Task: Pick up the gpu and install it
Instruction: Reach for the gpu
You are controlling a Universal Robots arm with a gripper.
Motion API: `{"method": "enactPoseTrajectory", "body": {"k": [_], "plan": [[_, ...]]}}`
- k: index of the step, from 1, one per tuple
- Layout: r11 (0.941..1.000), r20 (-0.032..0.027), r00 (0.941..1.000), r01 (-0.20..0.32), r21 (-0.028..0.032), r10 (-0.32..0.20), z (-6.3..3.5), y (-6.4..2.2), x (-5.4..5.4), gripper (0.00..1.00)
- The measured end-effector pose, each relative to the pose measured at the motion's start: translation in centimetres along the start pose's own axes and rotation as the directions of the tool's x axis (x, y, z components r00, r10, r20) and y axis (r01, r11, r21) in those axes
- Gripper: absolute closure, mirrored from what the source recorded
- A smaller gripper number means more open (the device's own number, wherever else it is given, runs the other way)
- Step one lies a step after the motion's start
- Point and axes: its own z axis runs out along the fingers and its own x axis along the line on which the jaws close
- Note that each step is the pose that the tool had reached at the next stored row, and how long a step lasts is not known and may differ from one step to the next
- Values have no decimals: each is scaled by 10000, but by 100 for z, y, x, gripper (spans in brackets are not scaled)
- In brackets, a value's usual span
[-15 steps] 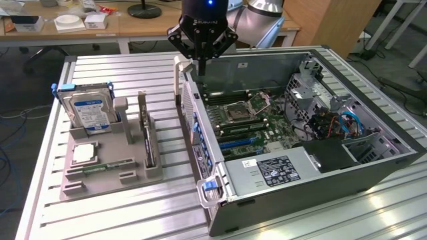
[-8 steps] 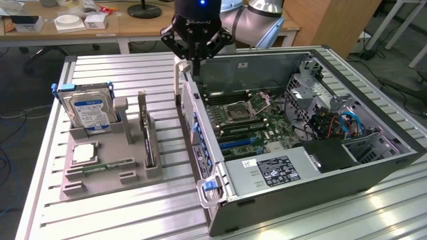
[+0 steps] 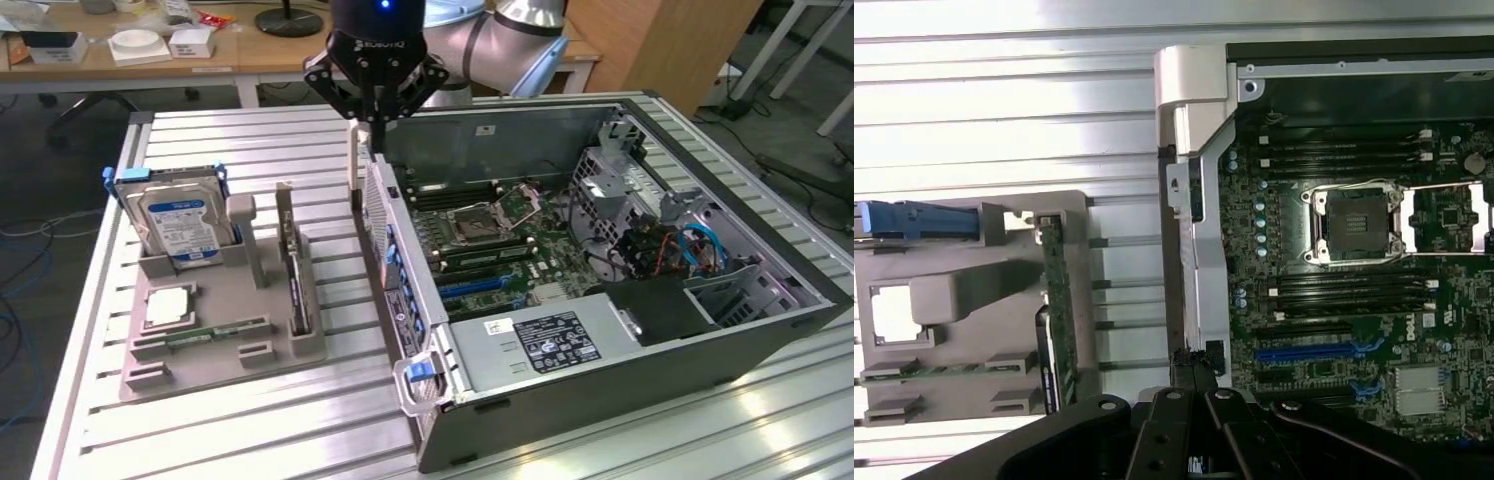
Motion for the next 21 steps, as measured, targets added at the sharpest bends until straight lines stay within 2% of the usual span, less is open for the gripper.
{"method": "enactPoseTrajectory", "body": {"k": [10, 21], "plan": [[10000, 1, 10000, 0, -1, 0, -6, -17, 229, 90], [10000, 0, 10000, 0, 0, 0, -10, -32, 406, 90]]}}
